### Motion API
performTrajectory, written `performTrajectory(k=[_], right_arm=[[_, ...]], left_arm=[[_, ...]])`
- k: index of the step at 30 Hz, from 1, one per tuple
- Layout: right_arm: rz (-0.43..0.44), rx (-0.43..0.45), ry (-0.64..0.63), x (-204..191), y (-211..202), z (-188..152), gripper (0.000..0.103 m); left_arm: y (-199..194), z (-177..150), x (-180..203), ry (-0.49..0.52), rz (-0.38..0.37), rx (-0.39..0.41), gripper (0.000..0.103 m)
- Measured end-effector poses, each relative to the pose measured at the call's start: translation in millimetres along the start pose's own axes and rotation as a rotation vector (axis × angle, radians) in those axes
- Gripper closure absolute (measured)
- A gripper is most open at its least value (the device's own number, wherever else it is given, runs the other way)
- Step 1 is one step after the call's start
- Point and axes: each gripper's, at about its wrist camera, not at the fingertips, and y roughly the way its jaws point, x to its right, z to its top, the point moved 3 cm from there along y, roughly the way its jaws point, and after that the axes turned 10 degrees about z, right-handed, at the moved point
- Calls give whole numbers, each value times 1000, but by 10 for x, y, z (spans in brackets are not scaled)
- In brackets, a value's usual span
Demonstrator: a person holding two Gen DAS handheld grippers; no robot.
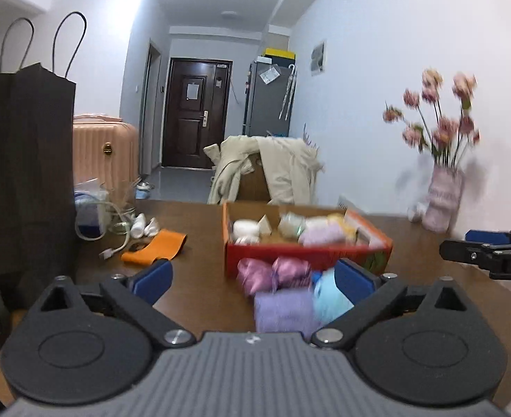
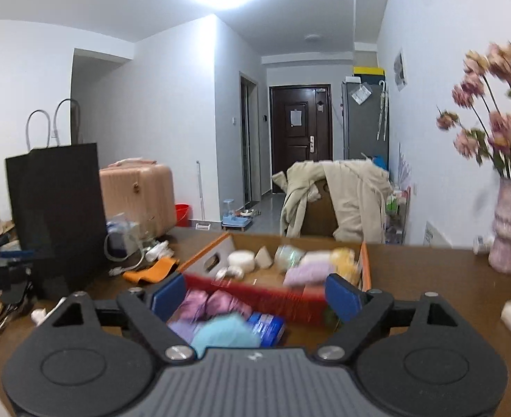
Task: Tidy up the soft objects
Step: 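Move both grippers back toward the pile, then grasp the light-blue plush toy with both grippers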
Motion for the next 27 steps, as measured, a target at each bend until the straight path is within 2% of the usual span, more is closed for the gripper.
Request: performTrajectory(k=[2, 4, 7, 9, 15, 17, 19, 21, 23, 24, 27], right_arm=[[-17, -40, 10, -70, -51, -262, 14], [-27, -80, 82, -80, -50, -469, 13], [-17, -130, 98, -94, -15, -617, 13], [-36, -119, 103, -81, -2, -624, 13], [5, -49, 216, 74, 161, -649, 15], [11, -59, 232, 125, 289, -669, 19], [34, -62, 273, 207, 397, -697, 26], [66, -65, 351, 331, 539, -725, 31], [105, -77, 438, 471, 731, -766, 36], [125, -88, 472, 530, 831, -791, 43], [171, -105, 570, 679, 1125, -845, 55]], left_arm=[[-92, -188, 79, 57, 17, 9, 0], [-103, -295, 159, 112, 13, 14, 0], [-30, -343, 221, 124, 13, 1, 0], [35, -338, 261, 113, 0, -10, 0], [344, -385, 461, 97, -41, -47, 0], [474, -367, 549, 104, -55, -49, 1], [619, -329, 635, 104, -76, -45, 9], [798, -282, 726, 100, -97, -57, 25], [1008, -240, 817, 97, -135, -86, 32], [1107, -225, 862, 95, -148, -102, 36], [1433, -205, 957, 57, -222, -166, 41]])
